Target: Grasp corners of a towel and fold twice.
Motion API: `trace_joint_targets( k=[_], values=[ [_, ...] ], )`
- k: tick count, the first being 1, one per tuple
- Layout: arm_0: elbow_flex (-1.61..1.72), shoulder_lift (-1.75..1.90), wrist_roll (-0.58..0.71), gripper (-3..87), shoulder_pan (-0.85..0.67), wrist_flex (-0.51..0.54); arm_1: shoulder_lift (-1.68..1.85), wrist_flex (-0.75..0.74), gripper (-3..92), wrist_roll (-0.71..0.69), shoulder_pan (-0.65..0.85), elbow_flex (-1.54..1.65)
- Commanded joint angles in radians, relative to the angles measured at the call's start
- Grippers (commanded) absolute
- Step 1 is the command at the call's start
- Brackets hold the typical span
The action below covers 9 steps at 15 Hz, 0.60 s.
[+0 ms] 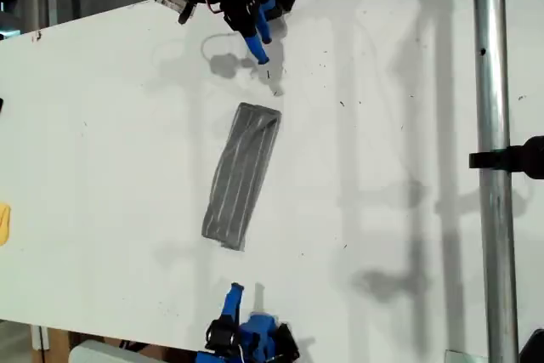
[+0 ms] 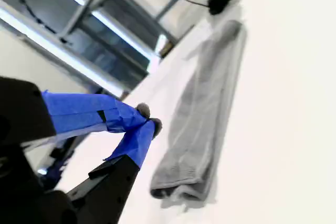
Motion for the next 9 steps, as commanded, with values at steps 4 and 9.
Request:
trace_joint_targets(
  k=[4,9],
  values=[
    [0.132,0.063,-0.123,-2.8,0.109,-0.041,-0.347,-0.192,49.9,-0.091,0.048,-0.084],
    [0.143,0.063,-0.147,-2.8,0.133,-0.029,-1.071,-0.462,49.5,-0.149,0.184,-0.262]
  ],
)
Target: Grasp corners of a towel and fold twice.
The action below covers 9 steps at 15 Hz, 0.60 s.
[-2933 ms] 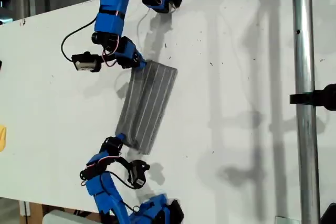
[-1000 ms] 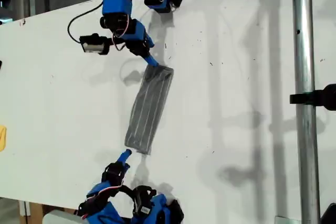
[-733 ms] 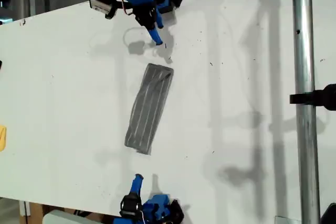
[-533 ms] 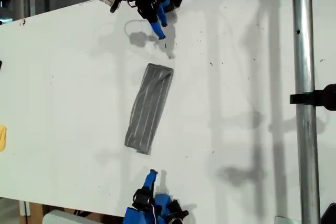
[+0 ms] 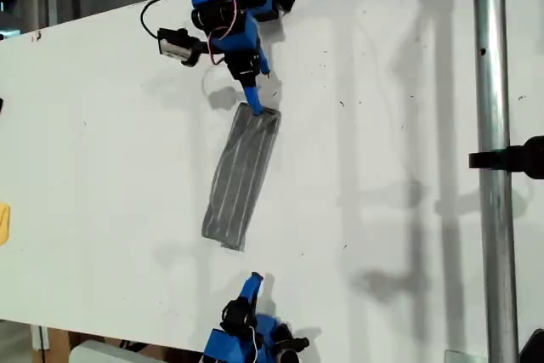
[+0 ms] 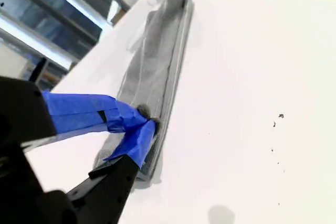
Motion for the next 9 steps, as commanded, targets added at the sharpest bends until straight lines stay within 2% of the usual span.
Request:
trace_joint_targets(
  k=[1,5,9],
  values=[
    [-0.009,0.008,-0.018,-2.8,0.020,0.002,-0.331,-0.061,49.6,0.026,0.037,-0.181],
    [-0.015,0.008,-0.040,-2.8,0.058,0.020,-0.664,-0.084,47.6,0.077,0.077,-0.377],
    [-0.014,0.008,-0.029,-2.8,0.069,0.020,-0.825,-0.124,45.5,0.014,0.153,-0.525]
  ],
)
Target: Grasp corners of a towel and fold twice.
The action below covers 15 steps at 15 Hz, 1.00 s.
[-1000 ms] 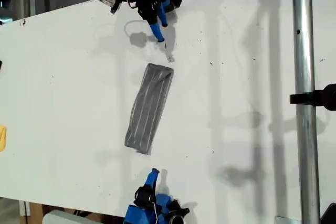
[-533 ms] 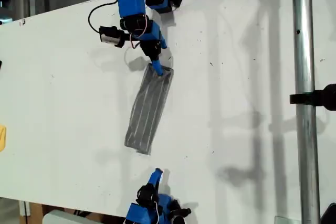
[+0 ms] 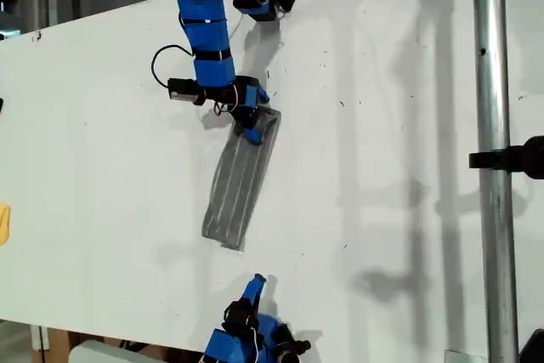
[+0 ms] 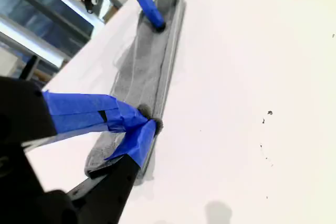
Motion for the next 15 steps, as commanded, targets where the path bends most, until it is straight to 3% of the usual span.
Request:
trace_joint_targets(
  k=[1,9,10,15],
  values=[
    [-0.014,0.008,0.005,-2.8,0.015,0.003,-0.107,-0.043,44.7,-0.061,0.040,-0.166],
    [-0.012,0.008,0.017,-2.8,0.051,0.003,-0.233,-0.189,17.4,-0.181,0.133,-0.311],
    [-0.012,0.008,0.018,-2.8,0.051,0.003,-0.229,-0.155,4.4,-0.149,0.135,-0.310],
    [-0.009,0.008,0.028,-2.8,0.043,0.002,0.003,0.149,-0.2,-0.166,0.034,-0.201]
  ],
)
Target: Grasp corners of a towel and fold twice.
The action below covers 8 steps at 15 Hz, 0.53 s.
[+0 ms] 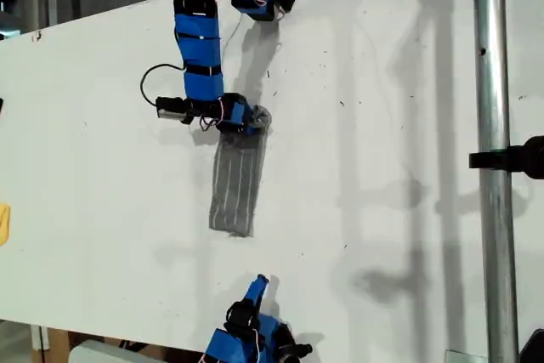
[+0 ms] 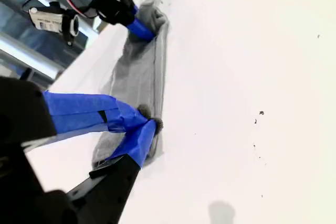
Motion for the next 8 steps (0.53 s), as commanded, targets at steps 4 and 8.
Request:
trace_joint_targets(
  k=[4,8],
  values=[
    [-0.009,0.008,-0.020,-2.8,0.032,0.002,0.675,0.850,-0.2,0.204,-0.293,-0.083],
    [-0.006,0.008,0.008,-2.8,0.005,-0.006,0.611,0.477,-0.2,0.000,-0.143,0.052]
  ],
)
